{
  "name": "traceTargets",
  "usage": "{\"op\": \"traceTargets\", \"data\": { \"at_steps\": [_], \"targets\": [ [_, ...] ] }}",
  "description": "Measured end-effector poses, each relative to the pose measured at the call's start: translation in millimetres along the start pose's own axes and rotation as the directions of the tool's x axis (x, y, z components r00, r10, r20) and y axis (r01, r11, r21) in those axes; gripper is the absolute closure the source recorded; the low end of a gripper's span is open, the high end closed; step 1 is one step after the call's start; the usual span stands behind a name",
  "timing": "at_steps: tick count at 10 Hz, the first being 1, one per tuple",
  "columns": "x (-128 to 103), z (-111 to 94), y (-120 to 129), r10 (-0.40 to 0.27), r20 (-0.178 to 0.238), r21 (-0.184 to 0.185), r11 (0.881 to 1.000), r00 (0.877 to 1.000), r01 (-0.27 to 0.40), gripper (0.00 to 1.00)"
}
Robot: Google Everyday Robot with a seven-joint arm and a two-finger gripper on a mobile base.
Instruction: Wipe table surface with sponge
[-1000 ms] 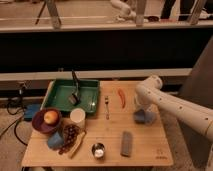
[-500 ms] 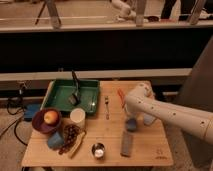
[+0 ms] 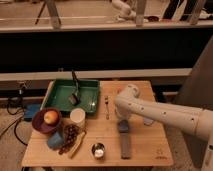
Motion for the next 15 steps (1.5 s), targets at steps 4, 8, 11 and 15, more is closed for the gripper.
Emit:
{"op": "traceTargets", "data": {
  "at_steps": [4, 8, 11, 15],
  "targets": [
    [56.0, 1.5, -9.3, -0.025, -0.023, 0.018, 1.000, 0.999, 0.026, 1.00],
    [101.6, 9.6, 3.2, -0.012, -0.025, -0.006, 1.000, 1.000, 0.011, 1.00],
    [109.3, 18.1, 44.5, 0.070, -0.006, -0.022, 0.997, 0.998, -0.070, 1.00],
    [104.3, 19.2, 107.4, 0.198, -0.005, -0.053, 0.979, 0.980, -0.198, 1.00]
  ]
}}
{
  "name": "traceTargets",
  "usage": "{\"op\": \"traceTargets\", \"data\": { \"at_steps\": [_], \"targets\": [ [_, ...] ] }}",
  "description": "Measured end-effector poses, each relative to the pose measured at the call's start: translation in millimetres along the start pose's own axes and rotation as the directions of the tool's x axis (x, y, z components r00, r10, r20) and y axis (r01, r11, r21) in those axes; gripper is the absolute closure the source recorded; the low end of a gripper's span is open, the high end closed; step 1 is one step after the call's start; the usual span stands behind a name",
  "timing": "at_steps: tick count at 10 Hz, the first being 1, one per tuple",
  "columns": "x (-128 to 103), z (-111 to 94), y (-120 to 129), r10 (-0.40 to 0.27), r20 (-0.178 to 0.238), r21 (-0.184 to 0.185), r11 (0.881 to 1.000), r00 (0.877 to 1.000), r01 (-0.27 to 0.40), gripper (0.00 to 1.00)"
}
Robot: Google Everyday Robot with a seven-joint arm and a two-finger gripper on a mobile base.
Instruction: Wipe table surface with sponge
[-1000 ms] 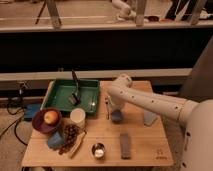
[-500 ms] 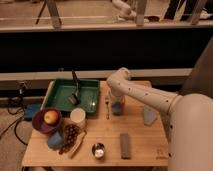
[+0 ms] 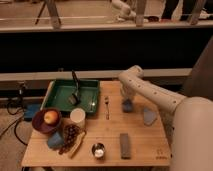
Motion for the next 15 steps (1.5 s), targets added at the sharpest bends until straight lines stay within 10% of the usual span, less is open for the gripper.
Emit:
{"op": "traceTargets", "data": {
  "at_steps": [8, 15],
  "targets": [
    [-70.1, -13.5, 38.1, 0.052, 0.011, -0.015, 0.999, 0.999, -0.052, 1.00],
    [-125.6, -25.1, -14.3, -0.091, -0.004, 0.039, 0.995, 0.996, 0.091, 1.00]
  ]
}}
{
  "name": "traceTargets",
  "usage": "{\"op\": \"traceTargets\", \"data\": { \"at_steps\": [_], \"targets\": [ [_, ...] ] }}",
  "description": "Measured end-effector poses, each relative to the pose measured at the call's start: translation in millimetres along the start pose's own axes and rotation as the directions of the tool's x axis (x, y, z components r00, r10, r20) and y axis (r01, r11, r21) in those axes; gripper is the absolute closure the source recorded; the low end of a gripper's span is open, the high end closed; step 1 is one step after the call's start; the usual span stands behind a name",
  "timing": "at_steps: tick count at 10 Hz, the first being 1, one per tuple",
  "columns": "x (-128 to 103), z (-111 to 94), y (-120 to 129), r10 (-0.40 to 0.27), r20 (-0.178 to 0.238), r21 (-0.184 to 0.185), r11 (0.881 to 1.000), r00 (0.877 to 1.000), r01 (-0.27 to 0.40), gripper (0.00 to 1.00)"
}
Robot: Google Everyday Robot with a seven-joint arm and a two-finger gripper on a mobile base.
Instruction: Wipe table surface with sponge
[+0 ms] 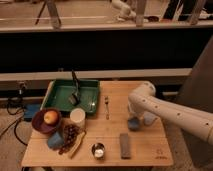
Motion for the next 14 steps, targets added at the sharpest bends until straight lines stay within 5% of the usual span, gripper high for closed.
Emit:
{"op": "traceTargets", "data": {
  "at_steps": [4, 8, 14],
  "targets": [
    [5.5, 0.5, -47.8, -0.101, -0.015, 0.008, 0.995, 0.995, 0.101, 1.00],
    [41.5, -4.0, -75.7, -0.142, -0.052, 0.019, 0.990, 0.989, 0.143, 1.00],
    [87.6, 21.4, -58.5, -0.075, -0.025, -0.004, 0.997, 0.997, 0.075, 1.00]
  ]
}}
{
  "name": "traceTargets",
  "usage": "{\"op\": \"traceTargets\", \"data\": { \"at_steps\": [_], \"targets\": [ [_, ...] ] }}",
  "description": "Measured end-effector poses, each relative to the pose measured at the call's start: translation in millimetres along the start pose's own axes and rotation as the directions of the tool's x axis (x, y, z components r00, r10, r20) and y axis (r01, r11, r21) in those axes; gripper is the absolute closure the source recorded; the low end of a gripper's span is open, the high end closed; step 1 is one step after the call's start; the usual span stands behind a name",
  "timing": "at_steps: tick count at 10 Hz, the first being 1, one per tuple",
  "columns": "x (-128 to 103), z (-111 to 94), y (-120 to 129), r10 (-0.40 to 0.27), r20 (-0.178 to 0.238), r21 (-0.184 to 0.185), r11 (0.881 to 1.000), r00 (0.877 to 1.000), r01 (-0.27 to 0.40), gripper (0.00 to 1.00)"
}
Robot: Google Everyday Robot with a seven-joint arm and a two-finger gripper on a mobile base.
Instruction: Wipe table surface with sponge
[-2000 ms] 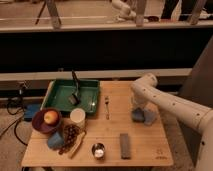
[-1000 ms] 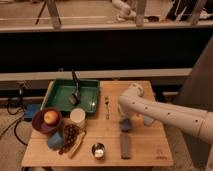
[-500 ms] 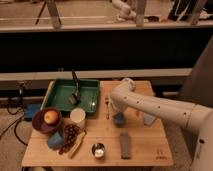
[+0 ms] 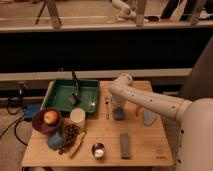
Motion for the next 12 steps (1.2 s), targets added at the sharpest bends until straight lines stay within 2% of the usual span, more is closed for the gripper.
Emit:
{"op": "traceTargets", "data": {
  "at_steps": [3, 6, 8, 12],
  "targets": [
    [1.1, 0.8, 27.6, 0.061, 0.006, -0.009, 0.998, 0.998, -0.061, 1.00],
    [-10.4, 0.8, 74.0, 0.123, 0.020, -0.032, 0.992, 0.992, -0.122, 1.00],
    [-19.5, 4.3, 95.1, 0.152, 0.036, -0.049, 0.987, 0.988, -0.151, 1.00],
    [-41.8, 2.2, 113.4, 0.172, 0.053, -0.065, 0.984, 0.984, -0.169, 1.00]
  ]
}}
